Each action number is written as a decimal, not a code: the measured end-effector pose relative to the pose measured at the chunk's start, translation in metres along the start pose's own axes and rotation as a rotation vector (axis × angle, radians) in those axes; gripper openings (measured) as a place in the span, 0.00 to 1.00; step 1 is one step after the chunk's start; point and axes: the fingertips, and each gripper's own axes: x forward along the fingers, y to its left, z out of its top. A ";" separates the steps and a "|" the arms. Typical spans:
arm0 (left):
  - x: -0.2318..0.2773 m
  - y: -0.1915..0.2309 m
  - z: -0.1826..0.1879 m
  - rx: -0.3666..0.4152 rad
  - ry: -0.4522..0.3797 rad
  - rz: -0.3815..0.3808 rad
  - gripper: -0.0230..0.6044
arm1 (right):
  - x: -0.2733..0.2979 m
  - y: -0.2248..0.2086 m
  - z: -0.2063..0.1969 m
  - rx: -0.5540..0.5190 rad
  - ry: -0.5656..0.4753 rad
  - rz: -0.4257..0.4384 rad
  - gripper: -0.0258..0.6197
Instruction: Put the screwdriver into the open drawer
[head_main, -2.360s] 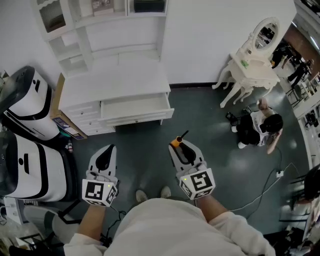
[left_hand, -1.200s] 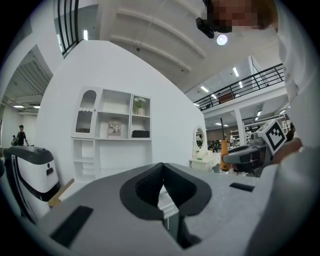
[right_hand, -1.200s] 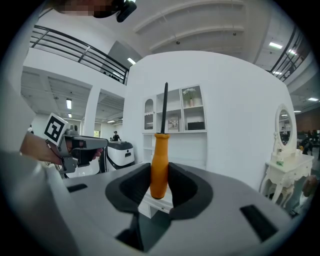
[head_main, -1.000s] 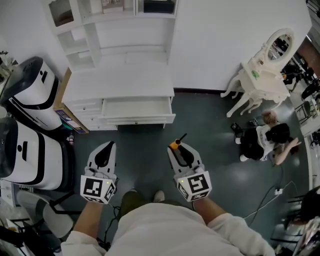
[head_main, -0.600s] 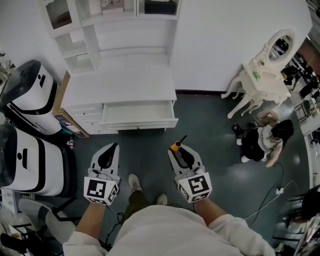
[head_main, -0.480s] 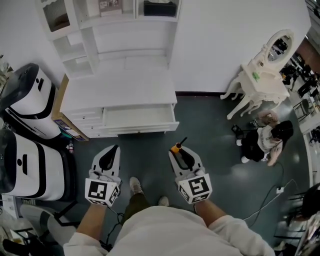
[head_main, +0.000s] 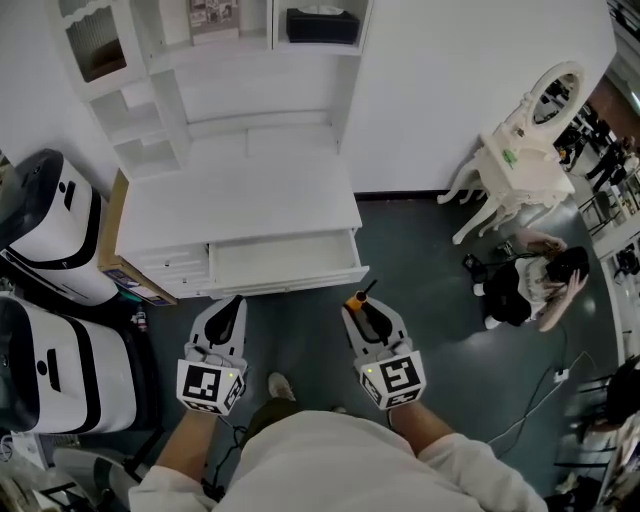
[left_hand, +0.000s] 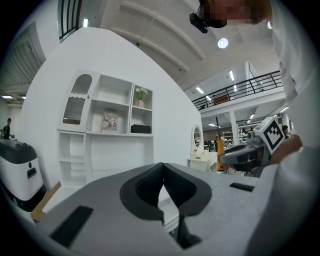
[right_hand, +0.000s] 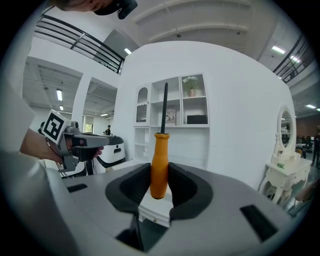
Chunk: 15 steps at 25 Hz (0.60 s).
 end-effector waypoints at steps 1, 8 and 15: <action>0.005 0.007 0.000 0.001 -0.001 -0.007 0.04 | 0.008 -0.002 0.001 0.000 0.001 -0.009 0.22; 0.027 0.041 0.000 0.001 0.002 -0.048 0.04 | 0.046 -0.005 0.012 -0.002 0.005 -0.053 0.22; 0.045 0.055 -0.004 -0.013 0.017 -0.048 0.04 | 0.066 -0.018 0.017 -0.002 0.019 -0.064 0.22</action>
